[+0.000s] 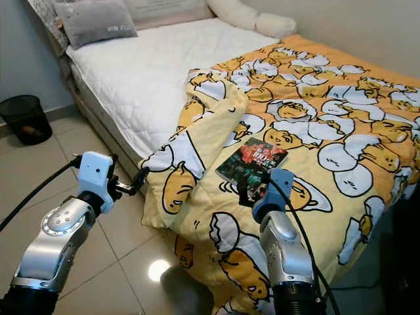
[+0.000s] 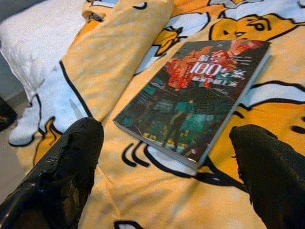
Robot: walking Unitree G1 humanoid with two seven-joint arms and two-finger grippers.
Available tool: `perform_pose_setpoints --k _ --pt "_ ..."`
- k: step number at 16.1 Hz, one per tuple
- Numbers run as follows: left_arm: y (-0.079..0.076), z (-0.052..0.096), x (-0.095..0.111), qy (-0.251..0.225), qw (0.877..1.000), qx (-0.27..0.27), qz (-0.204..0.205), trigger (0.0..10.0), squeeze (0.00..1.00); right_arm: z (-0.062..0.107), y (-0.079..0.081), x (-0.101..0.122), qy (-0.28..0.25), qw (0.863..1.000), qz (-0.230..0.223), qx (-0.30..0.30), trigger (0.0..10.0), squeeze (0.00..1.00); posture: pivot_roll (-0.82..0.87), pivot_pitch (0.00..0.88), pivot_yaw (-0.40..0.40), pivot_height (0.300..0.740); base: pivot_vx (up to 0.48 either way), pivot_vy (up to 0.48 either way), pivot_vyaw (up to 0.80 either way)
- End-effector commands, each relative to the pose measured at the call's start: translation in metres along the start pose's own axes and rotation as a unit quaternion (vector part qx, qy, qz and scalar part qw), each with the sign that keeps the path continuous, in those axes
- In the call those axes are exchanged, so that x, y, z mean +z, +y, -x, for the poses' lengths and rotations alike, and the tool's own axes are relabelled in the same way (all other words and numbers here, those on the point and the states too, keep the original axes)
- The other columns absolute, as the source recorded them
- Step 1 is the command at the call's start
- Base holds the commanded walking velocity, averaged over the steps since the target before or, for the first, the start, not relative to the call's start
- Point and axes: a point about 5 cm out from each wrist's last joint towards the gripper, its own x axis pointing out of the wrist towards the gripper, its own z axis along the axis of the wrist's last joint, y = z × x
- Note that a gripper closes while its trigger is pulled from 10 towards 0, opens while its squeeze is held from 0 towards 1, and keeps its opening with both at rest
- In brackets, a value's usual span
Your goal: Clean up the room
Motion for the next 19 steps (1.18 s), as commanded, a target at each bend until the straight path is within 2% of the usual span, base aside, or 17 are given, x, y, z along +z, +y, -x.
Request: perform_pose_setpoints --k 1,2,4,5,6,7,8,9,12,13,15,17,19 --pt "-0.002 0.003 0.003 -0.003 1.0 -0.015 -0.008 10.0 0.45 0.002 -0.003 0.007 -0.021 1.0 -0.013 -0.007 10.0 1.0 0.07 0.0 -0.001 0.74 0.0 0.0 0.0" --pt "-0.002 0.004 0.002 -0.003 1.0 -0.018 -0.005 10.0 0.45 0.002 -0.004 0.006 -0.02 1.0 -0.011 -0.011 10.0 1.0 0.07 0.0 -0.001 0.74 0.0 0.0 0.0" --pt "-0.003 0.005 -0.001 -0.001 0.998 -0.062 -0.022 10.0 0.45 -0.014 -0.006 0.0 0.005 0.999 0.013 -0.03 10.0 1.0 0.05 0.0 0.035 0.74 0.0 0.0 0.0" --pt "-0.003 0.005 -0.001 -0.001 0.998 -0.062 -0.022 10.0 0.45 -0.014 -0.006 0.0 0.005 0.999 0.013 -0.03 10.0 1.0 0.05 0.0 0.035 0.74 0.0 0.0 0.0" --pt "0.0 0.003 0.0 0.002 0.997 -0.067 -0.028 10.0 0.45 -0.023 -0.005 0.001 0.016 0.999 0.026 -0.033 10.0 1.0 0.06 0.0 0.042 0.74 0.0 0.0 0.0" --pt "0.004 0.001 0.002 0.006 0.997 -0.073 -0.037 10.0 0.45 -0.034 -0.002 0.005 0.024 0.999 0.027 -0.034 10.0 0.83 0.06 0.0 0.045 0.74 0.0 0.0 0.0" --pt "0.006 0.0 0.001 0.011 0.996 -0.08 -0.042 10.0 0.46 -0.041 0.0 0.008 0.028 0.999 0.026 -0.033 10.0 0.51 0.07 0.0 0.044 0.74 0.0 0.0 0.0" --pt "0.008 0.003 0.001 0.019 0.994 -0.098 -0.05 10.0 0.45 -0.05 0.004 0.013 0.034 0.999 0.023 -0.03 10.0 0.0 0.09 0.0 0.036 0.74 0.0 0.0 0.0" --pt "0.007 0.016 0.002 0.021 0.991 -0.123 -0.048 10.0 0.45 -0.058 0.0 0.019 0.047 0.997 0.032 -0.05 10.0 0.0 0.13 0.0 0.017 0.74 0.0 0.0 0.0" --pt "0.001 0.027 0.003 0.023 0.988 -0.147 -0.043 10.0 0.46 -0.061 -0.004 0.025 0.043 0.996 0.04 -0.064 10.0 0.0 0.14 0.0 0.0 0.74 0.0 0.0 0.0" --pt "-0.002 0.033 0.004 0.023 0.986 -0.16 -0.044 10.0 0.45 -0.063 -0.006 0.03 0.035 0.996 0.036 -0.067 10.0 0.0 0.16 0.0 -0.012 0.74 0.0 0.0 0.0" --pt "-0.004 0.042 0.002 0.029 0.984 -0.168 -0.047 10.0 0.45 -0.064 -0.008 0.031 0.037 0.997 0.022 -0.061 10.0 0.0 0.17 0.008 -0.024 0.74 0.0 0.0 0.0" --pt "-0.008 0.053 -0.001 0.04 0.983 -0.176 -0.044 10.0 0.45 -0.064 -0.005 0.024 0.054 0.997 0.021 -0.051 10.0 0.0 0.17 0.043 -0.037 0.74 0.0 0.0 0.0"
